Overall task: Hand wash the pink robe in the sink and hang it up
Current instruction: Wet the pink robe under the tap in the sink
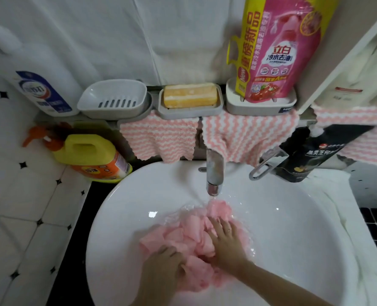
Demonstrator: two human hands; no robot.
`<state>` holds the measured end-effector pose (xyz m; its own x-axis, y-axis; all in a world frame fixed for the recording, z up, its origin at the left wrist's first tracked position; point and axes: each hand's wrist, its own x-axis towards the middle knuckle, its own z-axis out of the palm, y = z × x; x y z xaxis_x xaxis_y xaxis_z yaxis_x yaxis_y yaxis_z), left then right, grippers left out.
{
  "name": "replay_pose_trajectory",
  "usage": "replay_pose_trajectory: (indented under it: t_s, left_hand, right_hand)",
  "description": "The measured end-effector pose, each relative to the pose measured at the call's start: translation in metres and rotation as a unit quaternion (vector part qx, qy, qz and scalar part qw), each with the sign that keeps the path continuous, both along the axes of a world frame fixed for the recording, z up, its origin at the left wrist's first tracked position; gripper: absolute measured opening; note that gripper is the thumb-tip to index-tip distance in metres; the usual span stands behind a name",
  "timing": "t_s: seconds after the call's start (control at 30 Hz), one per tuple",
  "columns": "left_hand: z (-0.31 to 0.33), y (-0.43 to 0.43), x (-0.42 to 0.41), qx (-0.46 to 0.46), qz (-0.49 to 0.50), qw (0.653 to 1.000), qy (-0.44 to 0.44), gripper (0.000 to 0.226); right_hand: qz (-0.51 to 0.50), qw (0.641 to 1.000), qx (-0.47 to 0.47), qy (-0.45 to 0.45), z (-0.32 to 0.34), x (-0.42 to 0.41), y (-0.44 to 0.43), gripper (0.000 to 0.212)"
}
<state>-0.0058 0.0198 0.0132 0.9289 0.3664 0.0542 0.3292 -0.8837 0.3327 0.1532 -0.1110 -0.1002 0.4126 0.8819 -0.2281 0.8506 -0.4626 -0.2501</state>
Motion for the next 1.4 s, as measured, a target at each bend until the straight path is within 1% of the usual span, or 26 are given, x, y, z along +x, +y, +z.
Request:
replay_pose_trajectory:
  t_s: [0.07,0.1,0.13,0.17,0.2,0.23,0.3,0.33,0.37,0.4,0.43,0.5,0.53,0.6,0.63,0.7,0.8,0.87,0.97,1.07,1.13,1.17,1.23,1.27,1.37,1.4]
  left_hand:
    - [-0.010,-0.011,0.002,-0.005,-0.017,0.999,0.029,0.024]
    - [-0.015,-0.014,0.004,-0.001,-0.022,0.999,0.041,0.022]
    - [-0.017,-0.015,0.006,0.007,-0.023,0.998,0.051,0.018]
    - [-0.017,-0.012,0.008,0.017,-0.026,0.998,0.051,0.017]
    - [-0.015,-0.007,0.010,0.018,-0.024,0.999,0.043,0.018]
    - [-0.011,-0.001,0.012,0.015,-0.010,0.999,0.029,0.020]
    - [0.007,0.015,0.015,-0.003,0.044,0.999,0.029,0.021]
    - [0.017,0.023,0.017,-0.030,0.085,0.996,0.030,0.018]
    - [0.028,0.030,0.017,-0.064,0.126,0.990,0.027,0.015]
    - [0.037,0.034,0.016,-0.092,0.162,0.982,0.025,0.012]
    - [0.044,0.036,0.014,-0.124,0.185,0.975,0.015,0.017]
    - [0.060,0.034,0.011,-0.206,0.209,0.955,-0.032,0.041]
    - [0.069,0.032,0.010,-0.239,0.213,0.946,-0.058,0.048]
    - [0.081,0.024,0.012,-0.288,0.199,0.931,-0.100,0.046]
    - [0.088,0.019,0.013,-0.308,0.190,0.925,-0.113,0.042]
    - [0.093,0.013,0.016,-0.326,0.189,0.918,-0.124,0.031]
    - [0.072,0.024,0.017,-0.304,0.269,0.908,-0.108,0.034]
    - [0.054,0.034,0.015,-0.285,0.313,0.902,-0.085,0.037]
    - [0.042,0.042,0.006,-0.268,0.329,0.903,-0.070,0.035]
    - [0.037,0.044,-0.001,-0.262,0.339,0.900,-0.079,0.035]
    - [0.035,0.046,-0.004,-0.261,0.353,0.895,-0.083,0.036]
    - [0.036,0.047,-0.005,-0.259,0.358,0.893,-0.083,0.036]
    - [0.041,0.047,-0.007,-0.258,0.364,0.890,-0.092,0.036]
    - [0.044,0.045,-0.009,-0.259,0.366,0.888,-0.100,0.036]
    - [0.050,0.041,-0.010,-0.265,0.364,0.884,-0.131,0.031]
    - [0.051,0.039,-0.009,-0.270,0.367,0.878,-0.142,0.028]
  right_hand:
    - [-0.013,0.996,-0.080,0.030,-0.009,0.004,0.005,0.090]
    - [-0.020,0.996,-0.084,0.037,-0.009,0.009,0.014,0.091]
    - [-0.023,0.996,-0.080,0.031,-0.004,0.015,0.023,0.084]
    - [-0.012,0.998,-0.056,0.005,0.003,0.022,0.032,0.067]
    - [0.004,0.999,-0.038,0.000,0.013,0.030,0.043,0.052]
    - [-0.009,0.999,-0.020,0.030,0.021,0.036,0.054,0.045]
    - [-0.102,0.985,-0.010,0.136,0.037,0.042,0.064,0.051]
    - [-0.146,0.969,-0.016,0.198,0.045,0.045,0.062,0.052]
    - [-0.192,0.944,-0.010,0.269,0.051,0.050,0.056,0.051]
    - [-0.225,0.917,0.012,0.330,0.056,0.054,0.047,0.052]
    - [-0.235,0.897,0.042,0.371,0.062,0.059,0.038,0.055]
    - [-0.239,0.890,0.103,0.374,0.075,0.063,0.018,0.053]
    - [-0.251,0.894,0.124,0.351,0.079,0.064,0.010,0.046]
    - [-0.300,0.883,0.148,0.329,0.084,0.067,-0.001,0.024]
    - [-0.323,0.871,0.157,0.336,0.085,0.068,-0.005,0.018]
    - [-0.347,0.854,0.187,0.340,0.090,0.071,-0.013,0.021]
    - [-0.378,0.840,0.228,0.314,0.104,0.076,-0.017,0.017]
    - [-0.392,0.825,0.257,0.316,0.115,0.081,-0.018,0.016]
    - [-0.405,0.796,0.295,0.341,0.128,0.088,-0.022,0.018]
    - [-0.392,0.799,0.287,0.356,0.130,0.091,-0.030,0.015]
    - [-0.385,0.796,0.262,0.386,0.134,0.089,-0.035,0.010]
    - [-0.385,0.781,0.261,0.417,0.136,0.089,-0.038,0.012]
    - [-0.379,0.730,0.282,0.494,0.145,0.091,-0.044,0.022]
    - [-0.360,0.713,0.298,0.522,0.150,0.092,-0.048,0.025]
    - [-0.323,0.612,0.341,0.636,0.159,0.094,-0.053,0.027]
    - [-0.318,0.639,0.328,0.619,0.154,0.089,-0.052,0.028]
